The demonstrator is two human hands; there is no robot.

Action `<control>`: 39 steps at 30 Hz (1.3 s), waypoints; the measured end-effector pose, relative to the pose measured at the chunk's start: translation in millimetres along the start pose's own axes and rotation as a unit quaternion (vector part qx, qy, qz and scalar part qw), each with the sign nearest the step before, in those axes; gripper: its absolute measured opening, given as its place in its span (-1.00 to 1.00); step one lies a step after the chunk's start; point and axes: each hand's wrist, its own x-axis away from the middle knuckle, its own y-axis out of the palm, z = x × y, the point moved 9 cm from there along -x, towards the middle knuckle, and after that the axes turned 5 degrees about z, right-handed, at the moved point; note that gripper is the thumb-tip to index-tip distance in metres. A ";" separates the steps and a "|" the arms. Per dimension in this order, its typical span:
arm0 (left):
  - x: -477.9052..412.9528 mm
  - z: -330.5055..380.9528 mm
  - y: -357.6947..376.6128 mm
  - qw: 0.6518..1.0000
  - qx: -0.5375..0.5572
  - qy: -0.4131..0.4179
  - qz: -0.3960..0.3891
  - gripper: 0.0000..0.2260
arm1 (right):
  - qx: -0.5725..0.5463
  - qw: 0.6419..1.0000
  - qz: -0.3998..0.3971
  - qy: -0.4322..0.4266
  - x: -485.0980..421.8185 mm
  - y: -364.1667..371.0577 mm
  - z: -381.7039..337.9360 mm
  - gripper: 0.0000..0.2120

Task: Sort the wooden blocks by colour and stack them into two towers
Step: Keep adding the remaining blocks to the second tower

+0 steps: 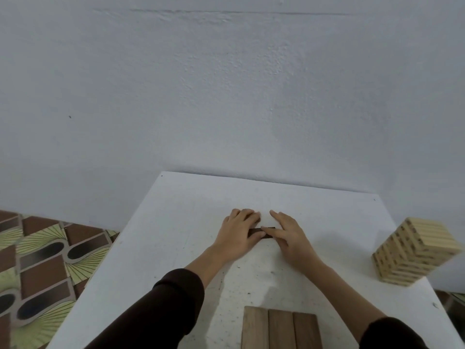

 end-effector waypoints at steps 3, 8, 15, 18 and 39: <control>0.6 6.2 -0.2 1.000 0.014 -0.005 0.004 -0.65 | 0.013 0.999 0.023 0.026 2.1 -10.0 1.3 -0.65; -1.3 -3.1 -4.6 0.998 0.020 -0.055 0.014 -0.67 | 0.090 0.985 0.043 0.139 6.0 -28.1 32.1 -0.65; 3.1 -5.2 -0.7 0.989 0.077 -0.125 -0.009 -0.63 | -0.041 0.984 0.012 0.175 2.7 -26.3 29.6 -0.72; 3.5 3.0 6.5 0.987 0.101 -0.119 -0.046 -0.61 | -0.062 0.986 -0.023 0.152 1.8 -16.7 19.3 -0.68; 25.7 9.6 7.6 0.978 0.115 -0.063 -0.163 -0.02 | -0.150 0.972 -0.104 0.145 23.8 -4.8 6.7 -0.16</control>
